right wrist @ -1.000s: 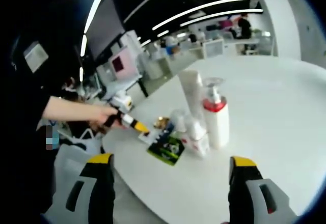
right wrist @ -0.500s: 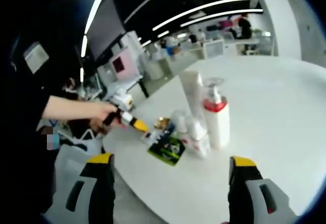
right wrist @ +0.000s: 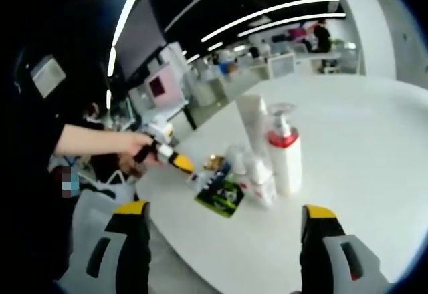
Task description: Arrange the skincare products in the storage area until every visible bottle or jar stands upright without overlapping.
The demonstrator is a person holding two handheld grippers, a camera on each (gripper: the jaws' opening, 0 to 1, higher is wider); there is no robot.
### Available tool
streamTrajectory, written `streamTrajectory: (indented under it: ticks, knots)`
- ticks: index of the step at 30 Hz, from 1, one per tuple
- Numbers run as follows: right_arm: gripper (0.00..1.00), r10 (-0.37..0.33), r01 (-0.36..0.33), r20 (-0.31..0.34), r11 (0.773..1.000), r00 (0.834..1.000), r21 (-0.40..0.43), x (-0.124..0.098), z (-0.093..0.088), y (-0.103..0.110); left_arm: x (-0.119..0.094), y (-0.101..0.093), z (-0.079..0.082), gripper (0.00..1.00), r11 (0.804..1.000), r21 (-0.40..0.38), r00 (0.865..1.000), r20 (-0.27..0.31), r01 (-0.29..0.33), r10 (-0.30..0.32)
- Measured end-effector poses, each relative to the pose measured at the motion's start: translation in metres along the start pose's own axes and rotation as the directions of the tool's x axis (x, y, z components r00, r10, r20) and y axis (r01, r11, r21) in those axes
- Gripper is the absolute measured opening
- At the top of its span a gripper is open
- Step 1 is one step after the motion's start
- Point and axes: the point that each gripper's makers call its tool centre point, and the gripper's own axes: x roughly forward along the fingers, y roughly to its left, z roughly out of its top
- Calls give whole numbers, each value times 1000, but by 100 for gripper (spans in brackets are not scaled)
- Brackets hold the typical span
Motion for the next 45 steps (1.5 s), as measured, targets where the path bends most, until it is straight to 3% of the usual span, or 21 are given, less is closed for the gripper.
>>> streamTrajectory:
  ticks: [15, 27, 32, 39, 43, 45]
  knots:
    - [97, -4, 4, -2, 1000, 1000, -15, -10, -3, 2, 0, -14, -2, 38, 1000, -2, 1000, 11, 1, -1]
    - [97, -3, 3, 8, 1000, 1000, -21, -15, -3, 5, -4, -23, -5, 59, 999, -38, 1000, 12, 3, -2]
    - [95, 6, -6, -13, 999, 1000, -40, -11, -10, 13, -2, -26, -1, 60, 999, -38, 1000, 29, 9, -7]
    - [82, 175, -178, -38, 981, 984, -84, 22, -18, 66, -1, -29, -1, 60, 998, -48, 999, 33, 27, -26]
    - [72, 278, -295, -113, 939, 954, -176, 73, -21, 96, -1, -29, -1, 60, 998, -57, 999, 37, 40, -38]
    - [62, 304, -319, -102, 931, 947, -181, 104, -13, 105, -1, -27, -1, 60, 996, -70, 998, 42, 48, -45]
